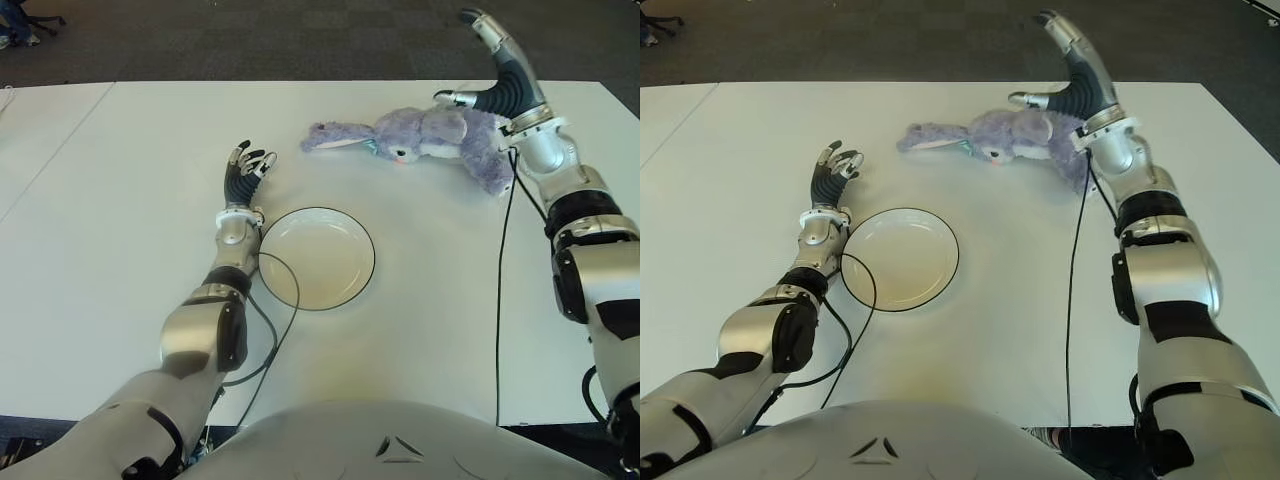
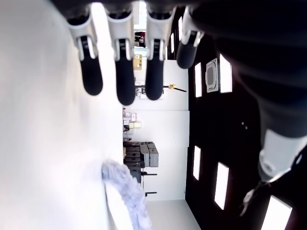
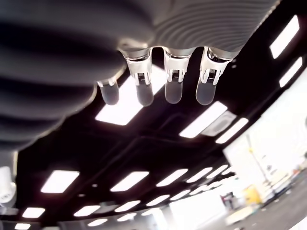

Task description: Put the doll into the plate.

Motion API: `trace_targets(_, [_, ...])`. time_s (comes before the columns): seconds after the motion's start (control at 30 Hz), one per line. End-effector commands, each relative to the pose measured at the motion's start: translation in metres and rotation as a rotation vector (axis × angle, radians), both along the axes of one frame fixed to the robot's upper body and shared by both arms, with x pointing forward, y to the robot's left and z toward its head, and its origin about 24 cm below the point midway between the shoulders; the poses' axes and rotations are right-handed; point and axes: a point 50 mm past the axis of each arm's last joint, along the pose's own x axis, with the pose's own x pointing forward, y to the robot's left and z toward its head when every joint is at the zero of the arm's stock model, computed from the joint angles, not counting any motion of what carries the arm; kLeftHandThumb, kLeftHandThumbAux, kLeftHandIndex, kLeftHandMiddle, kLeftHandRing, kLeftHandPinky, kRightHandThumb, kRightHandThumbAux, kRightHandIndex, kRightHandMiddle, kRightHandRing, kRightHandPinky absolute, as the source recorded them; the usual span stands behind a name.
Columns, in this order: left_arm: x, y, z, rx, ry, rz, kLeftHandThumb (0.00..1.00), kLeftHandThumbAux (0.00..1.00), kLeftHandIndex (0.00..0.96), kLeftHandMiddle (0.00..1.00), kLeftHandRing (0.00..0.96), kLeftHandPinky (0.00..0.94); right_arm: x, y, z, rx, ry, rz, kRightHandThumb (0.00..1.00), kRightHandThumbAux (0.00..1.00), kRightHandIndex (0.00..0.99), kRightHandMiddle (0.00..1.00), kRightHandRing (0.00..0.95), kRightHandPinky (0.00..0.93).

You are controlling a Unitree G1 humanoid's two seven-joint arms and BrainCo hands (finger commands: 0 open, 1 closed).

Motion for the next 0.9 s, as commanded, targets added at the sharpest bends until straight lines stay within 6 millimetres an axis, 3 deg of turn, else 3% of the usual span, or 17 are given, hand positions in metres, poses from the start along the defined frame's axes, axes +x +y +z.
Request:
trace_targets(0.03, [-0.079, -0.013, -0.092, -0.064, 0.464, 0.006, 0.0, 0.596, 0.14, 0.276, 0.3, 0.285, 0.009, -0.026, 0.003, -0.011, 0.08, -0.213, 0.062, 0.452, 0.0, 0.0, 0.0, 0.001])
trace_targets(0.53, [-0.079, -0.011, -0.092, -0.083, 0.459, 0.018, 0.0, 0.613, 0.169, 0.288, 0.316, 0.315, 0.008, -0.062, -0.003, -0.056, 0.175, -0.493, 0.093, 0.491, 0.002, 0.0, 0.0, 0.0])
trace_targets(0.9, [-0.078, -0.014, -0.091, -0.065, 0.456, 0.018, 0.0, 0.62, 0.195, 0.299, 0.321, 0.314, -0.008, -0.099, -0.026, -0.071, 0.291, -0.696, 0.14, 0.575, 0.112, 0.0, 0.0, 0.0])
